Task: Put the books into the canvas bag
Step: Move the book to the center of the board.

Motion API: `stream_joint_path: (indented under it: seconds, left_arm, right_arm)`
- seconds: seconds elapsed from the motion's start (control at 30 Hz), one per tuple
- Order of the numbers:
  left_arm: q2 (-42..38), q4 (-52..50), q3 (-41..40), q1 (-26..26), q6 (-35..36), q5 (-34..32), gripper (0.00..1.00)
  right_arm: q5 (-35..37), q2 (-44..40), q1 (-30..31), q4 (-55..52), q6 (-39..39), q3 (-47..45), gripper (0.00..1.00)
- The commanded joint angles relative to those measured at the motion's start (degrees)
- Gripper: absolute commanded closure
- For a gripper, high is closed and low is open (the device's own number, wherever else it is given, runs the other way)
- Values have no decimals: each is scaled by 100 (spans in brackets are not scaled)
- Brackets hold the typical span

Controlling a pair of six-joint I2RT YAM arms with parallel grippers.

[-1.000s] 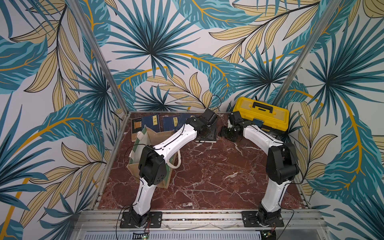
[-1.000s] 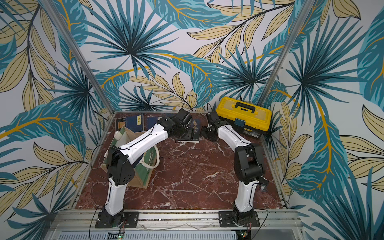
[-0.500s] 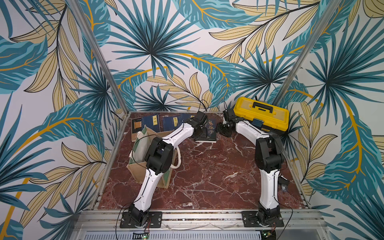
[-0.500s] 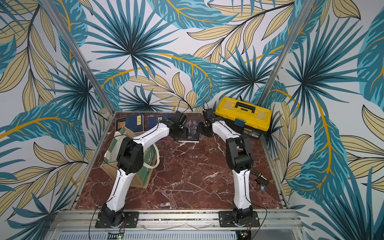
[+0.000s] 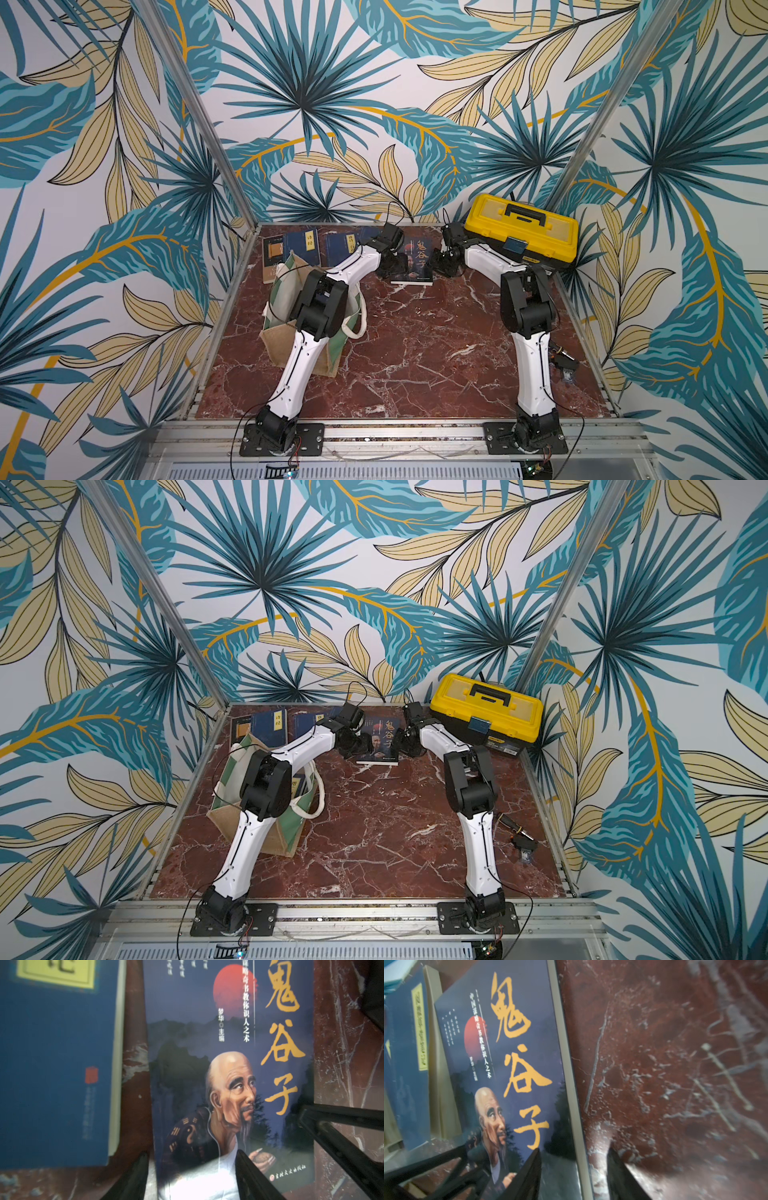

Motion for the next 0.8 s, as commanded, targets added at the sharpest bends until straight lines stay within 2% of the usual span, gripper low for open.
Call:
stream_joint_path:
  seconds: [0.0, 0.17, 0.27, 0.33, 0.77]
  left_arm:
    - [160, 27, 96, 41, -131, 172, 33]
    - [45, 110, -150, -40, -189, 662, 43]
    - [-209, 110, -415, -196, -58, 650, 54]
    - [-479, 109, -625, -295, -20, 591, 57]
    - [-2052, 101, -2422, -1003, -177, 531, 65]
  right_arm:
    - [-211, 167, 24, 162, 119, -67, 54]
    - [-357, 15, 40, 250, 110, -353, 66]
    - [-337, -214, 97, 259, 121, -675, 73]
    - [-329, -417, 141, 320, 91, -978, 77]
    - [-592, -2101, 431, 617, 116, -3457, 79]
